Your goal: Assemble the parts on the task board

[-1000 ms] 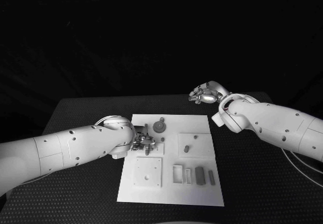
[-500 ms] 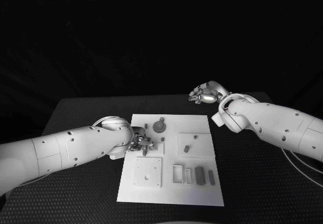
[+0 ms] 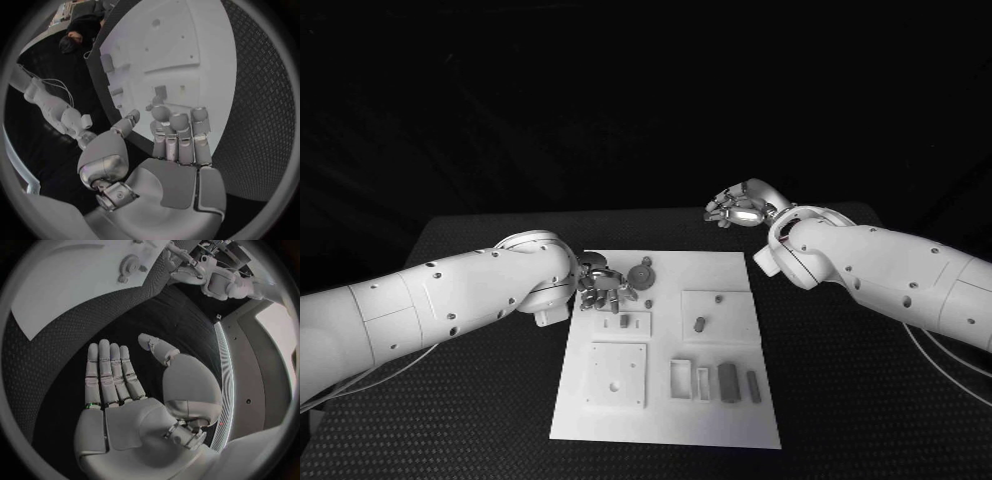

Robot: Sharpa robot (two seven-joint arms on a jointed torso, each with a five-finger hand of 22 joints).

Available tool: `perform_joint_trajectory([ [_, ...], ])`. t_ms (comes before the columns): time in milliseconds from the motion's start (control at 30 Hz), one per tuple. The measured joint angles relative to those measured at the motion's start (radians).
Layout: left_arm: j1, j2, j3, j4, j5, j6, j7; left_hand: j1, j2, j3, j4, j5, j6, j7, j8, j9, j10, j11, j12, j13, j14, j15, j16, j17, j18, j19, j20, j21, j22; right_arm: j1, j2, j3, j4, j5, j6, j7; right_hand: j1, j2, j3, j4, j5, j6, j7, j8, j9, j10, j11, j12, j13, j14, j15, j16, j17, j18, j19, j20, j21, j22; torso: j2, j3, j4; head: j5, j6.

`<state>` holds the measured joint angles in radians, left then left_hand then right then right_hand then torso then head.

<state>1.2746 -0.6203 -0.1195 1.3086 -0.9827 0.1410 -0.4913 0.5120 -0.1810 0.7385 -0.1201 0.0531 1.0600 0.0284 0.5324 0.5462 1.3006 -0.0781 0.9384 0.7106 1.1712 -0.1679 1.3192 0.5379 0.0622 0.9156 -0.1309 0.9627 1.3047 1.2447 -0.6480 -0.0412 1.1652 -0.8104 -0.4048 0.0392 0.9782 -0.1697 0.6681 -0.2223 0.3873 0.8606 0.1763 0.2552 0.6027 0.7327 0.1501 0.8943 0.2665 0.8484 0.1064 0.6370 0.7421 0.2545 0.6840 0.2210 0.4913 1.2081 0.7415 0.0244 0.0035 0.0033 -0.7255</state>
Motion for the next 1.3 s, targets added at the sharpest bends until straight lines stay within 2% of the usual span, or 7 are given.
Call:
perform_joint_trajectory([
  [67, 0.001, 0.001, 0.0, -0.01, 0.022, -0.002, 0.002, 0.006, -0.005, -0.001, 0.001, 0.0, -0.053, 0.02, -0.026, -0.004, -0.028, 0.019, -0.029, -0.015, -0.025, 0.015, -0.028, -0.014, -0.016, -0.021, 0.008, -0.02, -0.006, 0.0, 0.0, 0.0, 0.0, 0.0, 0.0, 0.0, 0.0, 0.0, 0.0, 0.0, 0.0, 0.0, 0.0, 0.0, 0.0, 0.0, 0.0, 0.0, 0.0, -0.001, 0.001, 0.0, 0.0, 0.0, 0.0, 0.0, 0.0, 0.0, 0.0, 0.0, 0.0, 0.001, 0.002],
  [167, 0.002, 0.005, -0.001, -0.031, 0.036, -0.012, 0.008, 0.023, -0.011, -0.003, 0.003, 0.0, -0.099, 0.038, -0.044, -0.006, -0.053, 0.035, -0.053, -0.03, -0.043, 0.029, -0.054, -0.028, -0.016, -0.04, 0.015, -0.038, -0.011, 0.0, -0.001, 0.0, 0.0, 0.0, 0.0, 0.0, 0.0, 0.0, 0.0, 0.0, 0.0, 0.0, 0.0, 0.0, 0.0, 0.0, 0.0, 0.0, 0.0, -0.003, 0.003, 0.0, 0.0, 0.0, 0.0, 0.0, 0.0, 0.001, 0.0, 0.0007, -0.0003, 0.002, 0.006],
  [267, 0.005, 0.011, 0.0, -0.056, 0.033, -0.028, 0.016, 0.064, 0.017, -0.005, -0.017, 0.0, -0.107, 0.044, -0.045, -0.003, -0.056, 0.038, -0.058, -0.036, -0.047, 0.032, -0.06, -0.033, -0.016, -0.044, 0.017, -0.041, -0.012, 0.0, -0.002, 0.0, 0.0, 0.0, 0.0, 0.0, 0.0, 0.0, 0.0, 0.0, 0.0, 0.0, 0.0, 0.0, 0.0, 0.0, 0.0, 0.0, 0.0, -0.003, 0.003, 0.0, 0.0, 0.0, 0.0, 0.0, 0.0, 0.001, 0.001, 0.0006, -0.0008, 0.001, 0.009],
  [367, 0.012, 0.019, 0.001, -0.08, 0.005, -0.052, 0.032, 0.129, 0.037, -0.009, -0.063, 0.0, -0.13, 0.057, -0.046, 0.002, -0.095, 0.05, -0.092, -0.056, -0.081, 0.049, -0.097, -0.05, -0.032, -0.08, 0.023, -0.072, -0.017, 0.0, -0.002, 0.0, 0.0, 0.0, 0.0, 0.0, 0.0, 0.0, 0.0, 0.0, 0.0, 0.0, 0.0, 0.0, 0.0, 0.0, 0.0, 0.0, 0.0, -0.003, 0.003, 0.0, 0.0, 0.0, 0.0, 0.0, -0.001, 0.001, 0.001, 0.0009, -0.0008, 0.001, 0.012],
  [433, 0.015, 0.022, 0.002, -0.089, -0.035, -0.071, 0.046, 0.164, 0.026, -0.005, -0.081, 0.0, -0.154, 0.071, -0.058, 0.002, -0.143, 0.065, -0.136, -0.082, -0.129, 0.072, -0.142, -0.07, -0.055, -0.128, 0.035, -0.113, -0.029, 0.0, -0.001, 0.0, 0.0, 0.0, 0.0, 0.0, 0.0, 0.0, 0.0, 0.0, 0.0, 0.0, 0.0, 0.0, 0.0, 0.0, 0.0, 0.0, 0.0, -0.003, 0.003, 0.0, 0.0, 0.0, 0.0, 0.0, -0.004, 0.001, 0.001, 0.0012, -0.0012, 0.001, 0.014],
  [533, 0.017, 0.027, 0.002, -0.104, -0.093, -0.097, 0.063, 0.199, 0.0, -0.011, -0.06, 0.0, -0.167, 0.083, -0.061, 0.007, -0.159, 0.078, -0.18, -0.12, -0.149, 0.101, -0.189, -0.091, -0.055, -0.15, 0.048, -0.153, -0.042, 0.0, -0.001, 0.0, -0.001, 0.0, 0.0, 0.0, 0.0, 0.0, 0.0, 0.0, 0.0, 0.0, 0.0, 0.0, 0.0, 0.0, 0.0, 0.0, 0.0, -0.003, 0.003, 0.0, 0.0, 0.0, 0.0, 0.0, -0.004, 0.001, 0.001, 0.0012, -0.0015, 0.0, 0.018],
  [1300, 0.024, 0.097, 0.006, -0.222, -0.333, -0.162, 0.106, 0.226, -0.049, -0.029, 0.031, 0.0, -0.174, 0.084, -0.061, 0.01, -0.156, 0.082, -0.212, -0.166, -0.142, 0.111, -0.227, -0.101, -0.055, -0.151, 0.049, -0.185, -0.044, -0.002, 0.002, 0.0, -0.007, -0.001, 0.0, 0.001, 0.0, 0.0, 0.0, 0.0, 0.0, -0.004, 0.004, 0.0, 0.0, 0.0, 0.0, 0.0, -0.001, -0.003, 0.003, 0.0, 0.0, 0.0, 0.0, 0.0, -0.004, 0.003, 0.002, 0.0, -0.0013, -0.004, 0.026],
])
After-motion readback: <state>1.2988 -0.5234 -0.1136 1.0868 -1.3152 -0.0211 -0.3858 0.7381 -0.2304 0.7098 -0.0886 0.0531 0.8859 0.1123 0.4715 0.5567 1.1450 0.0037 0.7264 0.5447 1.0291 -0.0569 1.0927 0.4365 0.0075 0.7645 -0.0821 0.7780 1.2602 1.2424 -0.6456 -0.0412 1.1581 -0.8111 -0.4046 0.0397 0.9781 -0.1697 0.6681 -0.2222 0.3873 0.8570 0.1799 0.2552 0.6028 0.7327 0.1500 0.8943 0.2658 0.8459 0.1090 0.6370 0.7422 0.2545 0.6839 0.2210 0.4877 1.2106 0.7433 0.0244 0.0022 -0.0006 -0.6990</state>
